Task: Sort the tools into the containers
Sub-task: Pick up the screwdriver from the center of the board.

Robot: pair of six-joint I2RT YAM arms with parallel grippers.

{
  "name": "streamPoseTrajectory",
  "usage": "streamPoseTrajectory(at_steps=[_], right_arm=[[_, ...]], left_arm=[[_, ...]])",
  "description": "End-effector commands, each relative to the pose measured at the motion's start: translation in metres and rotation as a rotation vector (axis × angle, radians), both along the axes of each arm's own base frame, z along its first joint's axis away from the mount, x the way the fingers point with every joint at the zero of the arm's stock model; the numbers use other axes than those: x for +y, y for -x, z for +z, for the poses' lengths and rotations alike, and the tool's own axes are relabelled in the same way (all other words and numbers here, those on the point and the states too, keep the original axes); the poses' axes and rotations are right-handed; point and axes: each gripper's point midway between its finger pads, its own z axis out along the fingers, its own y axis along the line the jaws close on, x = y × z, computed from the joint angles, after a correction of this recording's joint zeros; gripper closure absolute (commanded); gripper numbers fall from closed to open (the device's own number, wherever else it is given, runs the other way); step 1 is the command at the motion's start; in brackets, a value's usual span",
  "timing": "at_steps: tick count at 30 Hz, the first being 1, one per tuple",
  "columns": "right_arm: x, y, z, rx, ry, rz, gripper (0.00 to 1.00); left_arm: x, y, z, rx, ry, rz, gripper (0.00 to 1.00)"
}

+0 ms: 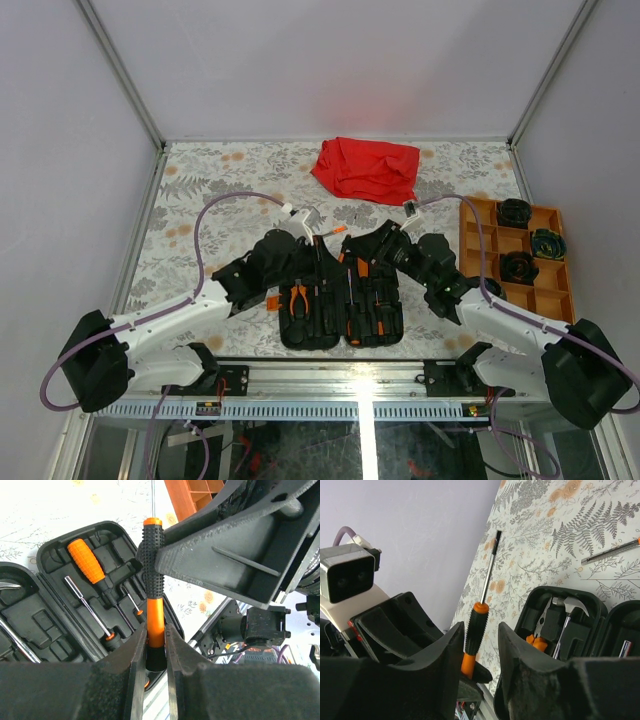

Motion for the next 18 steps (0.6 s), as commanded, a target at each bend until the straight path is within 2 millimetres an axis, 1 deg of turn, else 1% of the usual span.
streamPoseTrajectory(at_steps=[1,8,10,13,15,17,18], right_arm=[[0.006,-0.005,0.036,-0.087,-0.083,0.010,0.64],[0.005,-0.004,0.034,-0.090,-0.061,0.010,0.88],[0.003,-0.004,0.033,-0.098,-0.047,0.007,0.94],[0.000,-0.004,0.032,-0.103,-0.029,-0.004,0.99],[-0.001,-0.004,0.031,-0.105,-0.014,-0.011,1.00],[-0.004,-0.005,0.029,-0.105,0.010,-0.020,1.00],[-0.005,-0.006,0.027,-0.102,0.028,-0.027,1.00]], left_arm=[[-0.005,0.003,0.010,-0.049,0.037,-0.037,1.00],[-0.003,0.004,0.010,-0.050,0.041,-0.034,1.00],[-0.003,0.005,0.010,-0.049,0.043,-0.034,0.97],[-0.002,0.005,0.012,-0.052,0.046,-0.030,0.85],[-0.002,0.005,0.014,-0.056,0.050,-0.029,0.78],[-0.001,0.005,0.016,-0.057,0.052,-0.027,0.67],[-0.001,0.005,0.016,-0.057,0.052,-0.024,0.64]])
